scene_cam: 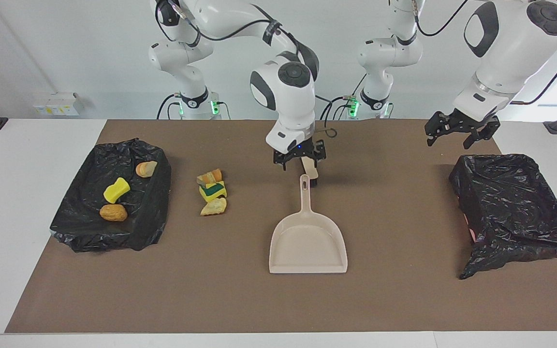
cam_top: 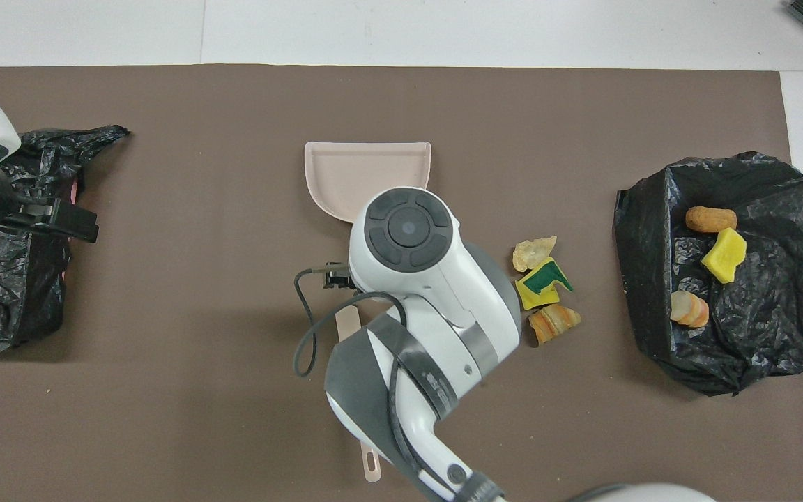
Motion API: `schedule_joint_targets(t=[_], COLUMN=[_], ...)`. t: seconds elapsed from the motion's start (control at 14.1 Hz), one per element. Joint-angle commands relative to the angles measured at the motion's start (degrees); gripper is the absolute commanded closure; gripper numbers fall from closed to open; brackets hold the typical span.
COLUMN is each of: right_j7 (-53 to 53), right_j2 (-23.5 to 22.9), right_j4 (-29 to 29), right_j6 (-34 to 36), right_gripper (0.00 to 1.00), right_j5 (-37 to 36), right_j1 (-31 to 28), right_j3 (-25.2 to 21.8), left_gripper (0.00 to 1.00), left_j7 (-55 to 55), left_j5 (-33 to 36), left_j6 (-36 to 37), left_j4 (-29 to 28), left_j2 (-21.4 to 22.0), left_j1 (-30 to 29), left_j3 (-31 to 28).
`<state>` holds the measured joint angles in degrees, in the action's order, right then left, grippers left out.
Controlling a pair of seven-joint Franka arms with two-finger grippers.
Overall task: Sweep and dump trash in bin
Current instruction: 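Move the right gripper to the brush while the left gripper reaches the dustpan, then grasp the dustpan with the left gripper while the right gripper grasps the brush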
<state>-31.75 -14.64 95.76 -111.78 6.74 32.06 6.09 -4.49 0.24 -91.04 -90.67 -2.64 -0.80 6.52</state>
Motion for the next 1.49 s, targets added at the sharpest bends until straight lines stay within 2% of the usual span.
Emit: schedule_joint_targets(t=[0.0,0.28,0.57,0.78,1.21,1.35,1.42], right_j7=[3.9,5.1,5.2,4.6,5.1,5.2,5.2], right_j2=[12.2,17.8,14.9,10.7,9.2,9.3,9.4], right_j4=[16.5,25.2,28.2,28.1,29.7,29.8,30.4], right_j6=[-2.1,-2.5,-10.1,-16.2,-18.1,-18.1,-18.1], right_gripper=[0.00,0.00,0.00,0.00,0.02,0.43,0.57], right_j5=[3.4,7.3,7.7,7.7,7.6,7.6,7.6], right_j1=[3.3,7.2,9.1,10.4,13.0,13.0,13.0], right_j3=[0.5,0.6,0.6,0.6,0.5,0.5,0.5], left_gripper=[0.00,0.00,0.00,0.00,0.00,0.00,0.00], left_j7=[-0.2,4.5,6.9,15.8,26.8,27.4,28.0], left_j5=[0.7,1.1,1.0,2.0,2.8,2.8,2.7], left_j6=[-1.0,-3.5,-7.4,-9.5,-17.2,-19.9,-20.4], left_j4=[0.3,0.5,-0.3,-0.4,-0.1,-0.2,-0.2], left_j2=[-2.3,-6.0,-7.0,-9.4,-15.8,-18.0,-18.7], left_j1=[1.8,7.4,11.1,15.5,23.9,26.8,27.7], left_j3=[0.1,0.1,0.1,0.1,0.1,0.1,0.1])
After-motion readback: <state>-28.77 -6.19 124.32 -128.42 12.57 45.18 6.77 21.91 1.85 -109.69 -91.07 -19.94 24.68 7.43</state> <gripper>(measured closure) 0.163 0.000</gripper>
